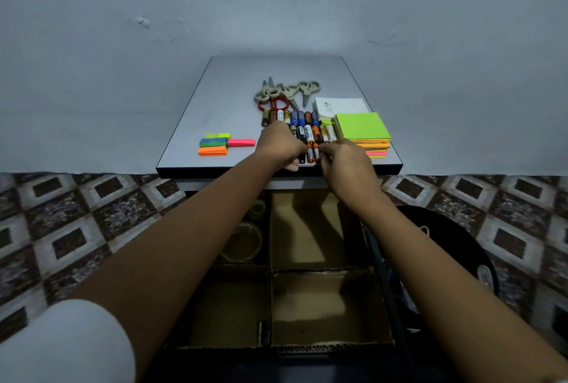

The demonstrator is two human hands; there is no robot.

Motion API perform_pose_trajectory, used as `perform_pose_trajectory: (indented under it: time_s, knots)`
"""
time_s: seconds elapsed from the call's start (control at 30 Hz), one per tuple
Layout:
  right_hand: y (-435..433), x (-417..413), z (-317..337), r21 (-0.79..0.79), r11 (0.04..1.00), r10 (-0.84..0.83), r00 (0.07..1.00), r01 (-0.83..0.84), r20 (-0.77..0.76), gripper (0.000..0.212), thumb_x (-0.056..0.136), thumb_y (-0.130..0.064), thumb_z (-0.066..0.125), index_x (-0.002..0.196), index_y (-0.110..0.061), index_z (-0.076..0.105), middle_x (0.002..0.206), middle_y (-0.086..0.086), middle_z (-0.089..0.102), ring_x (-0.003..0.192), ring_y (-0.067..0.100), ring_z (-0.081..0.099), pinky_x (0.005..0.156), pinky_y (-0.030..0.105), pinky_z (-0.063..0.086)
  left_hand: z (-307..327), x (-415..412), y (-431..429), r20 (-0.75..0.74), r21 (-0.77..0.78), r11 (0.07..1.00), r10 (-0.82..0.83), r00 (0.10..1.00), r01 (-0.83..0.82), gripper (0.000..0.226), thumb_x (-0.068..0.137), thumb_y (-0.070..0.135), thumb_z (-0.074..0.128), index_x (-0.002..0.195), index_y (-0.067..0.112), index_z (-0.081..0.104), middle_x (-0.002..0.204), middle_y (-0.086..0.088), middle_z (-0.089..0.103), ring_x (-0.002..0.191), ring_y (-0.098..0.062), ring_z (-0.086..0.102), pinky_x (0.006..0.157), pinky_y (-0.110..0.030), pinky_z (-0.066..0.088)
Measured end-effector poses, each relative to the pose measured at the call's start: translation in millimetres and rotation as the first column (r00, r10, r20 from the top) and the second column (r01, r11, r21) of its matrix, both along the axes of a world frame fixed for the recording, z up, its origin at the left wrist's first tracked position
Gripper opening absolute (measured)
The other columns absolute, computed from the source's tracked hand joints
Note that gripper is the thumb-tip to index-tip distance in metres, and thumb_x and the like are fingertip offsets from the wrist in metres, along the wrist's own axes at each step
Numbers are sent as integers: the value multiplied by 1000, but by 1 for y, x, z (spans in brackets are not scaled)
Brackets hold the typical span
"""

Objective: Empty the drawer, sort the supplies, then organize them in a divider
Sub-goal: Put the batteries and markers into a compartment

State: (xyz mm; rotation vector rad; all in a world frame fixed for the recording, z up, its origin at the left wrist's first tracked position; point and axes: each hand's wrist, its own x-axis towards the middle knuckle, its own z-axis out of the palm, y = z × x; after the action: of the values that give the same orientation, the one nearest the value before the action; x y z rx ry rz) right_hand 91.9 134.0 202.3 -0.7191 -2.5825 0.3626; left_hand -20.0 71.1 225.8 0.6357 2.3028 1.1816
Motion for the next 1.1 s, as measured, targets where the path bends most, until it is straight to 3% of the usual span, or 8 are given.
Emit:
perform_pose_trajectory:
  time_s: [0.3,0.5,0.7,0.8,0.9,1.1]
  knots:
    - [4,-6,0,46,998,-55,996,52,72,21,91,-11,54,107,-3,65,101,16,63,91,30,58,67,28,38,5,1,-2,-75,-86,995,-55,996,49,19,86,8,63,72,4,51,71,-12,59,58,-18,59,58,-29,56]
    - [2,-7,7,75,992,-110,986,101,129,11,91,-6,54,98,-1,61,96,18,63,75,28,52,61,27,33,8,0,-9,-299,-252,965,-155,942,79,22,83,8,63,65,7,50,63,-8,56,50,-17,57,53,-25,51]
    - [-6,-9,11,89,991,-120,969,103,215,16,92,-3,52,101,1,63,101,19,61,89,31,60,63,30,40,4,1,-12,-467,-350,934,-244,850,76,28,84,9,61,63,11,42,61,-5,48,51,-15,48,51,-25,41]
    - [-7,-9,11,78,990,-131,963,115,235,16,91,-2,51,103,2,62,106,21,58,94,32,58,66,30,39,4,1,-13,-447,-345,935,-239,862,80,30,83,9,61,60,10,41,58,-4,45,51,-15,44,50,-24,37]
    - [-7,-8,11,65,989,-142,959,129,245,19,91,-3,52,107,2,59,110,22,55,100,33,55,69,31,37,4,-1,-13,-363,-283,956,-184,913,80,26,80,7,60,60,9,44,59,-5,47,53,-17,46,55,-27,42]
    - [-3,-6,4,-6,981,-190,966,194,176,21,93,-15,52,103,1,60,105,19,57,92,30,54,64,29,34,6,0,-13,-153,-107,992,-89,984,74,24,85,12,61,66,9,46,64,-5,50,54,-15,47,48,-24,43]
